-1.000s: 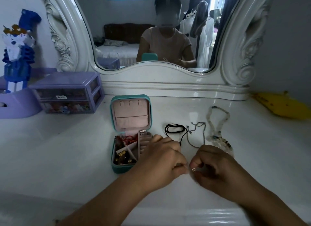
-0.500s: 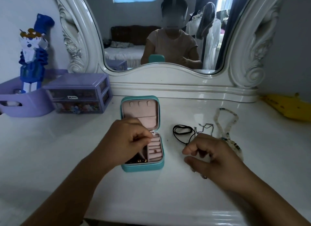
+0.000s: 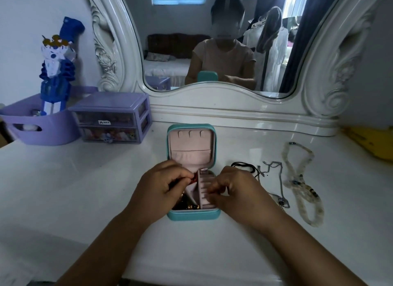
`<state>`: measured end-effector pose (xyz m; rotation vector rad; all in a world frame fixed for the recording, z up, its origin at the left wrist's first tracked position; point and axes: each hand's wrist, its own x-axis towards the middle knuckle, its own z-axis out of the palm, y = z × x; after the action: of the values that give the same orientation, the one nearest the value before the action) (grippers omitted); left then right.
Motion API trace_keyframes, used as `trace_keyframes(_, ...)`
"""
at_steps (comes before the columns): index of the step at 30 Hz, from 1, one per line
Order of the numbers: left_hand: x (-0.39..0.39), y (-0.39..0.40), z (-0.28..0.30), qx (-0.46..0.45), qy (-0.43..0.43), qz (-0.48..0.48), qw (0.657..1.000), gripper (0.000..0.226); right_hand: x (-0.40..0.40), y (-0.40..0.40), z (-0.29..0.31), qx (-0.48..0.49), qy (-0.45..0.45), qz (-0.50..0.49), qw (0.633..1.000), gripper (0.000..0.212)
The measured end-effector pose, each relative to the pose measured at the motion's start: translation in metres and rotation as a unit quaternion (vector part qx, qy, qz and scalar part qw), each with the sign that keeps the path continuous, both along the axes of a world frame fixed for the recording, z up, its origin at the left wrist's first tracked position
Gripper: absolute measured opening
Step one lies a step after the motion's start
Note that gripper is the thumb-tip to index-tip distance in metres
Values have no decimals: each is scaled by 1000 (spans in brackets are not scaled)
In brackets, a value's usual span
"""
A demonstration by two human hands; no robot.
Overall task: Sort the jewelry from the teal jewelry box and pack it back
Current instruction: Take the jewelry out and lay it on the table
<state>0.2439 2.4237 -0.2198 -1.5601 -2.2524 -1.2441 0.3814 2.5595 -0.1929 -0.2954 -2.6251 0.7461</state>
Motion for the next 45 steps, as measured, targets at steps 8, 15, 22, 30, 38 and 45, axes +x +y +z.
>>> trace_keyframes(8,3,-4,-3,4,-9,-5,1000,20,-6,-7,5,107,-32,-2,994,11)
trace_keyframes(15,3,-4,-3,5,-18,-5,1000,23,-1,-4,10,104,-70,1,992,16)
trace_keyframes(22,3,-4,-3,10,-22,-3,1000,25,-11,-2,7,78,-113,-14,990,20)
trace_keyframes(30,3,-4,-5,11,-32,-3,999,14,21,24,37,-108,-72,-13,991,20)
trace_keyframes(38,2,-5,-4,26,-45,-4,999,14,45,29,3,14,-146,46,988,18)
trace_keyframes(45,4,-8,-3,38,-36,15,999,14,45,29,9,21,-89,55,994,10)
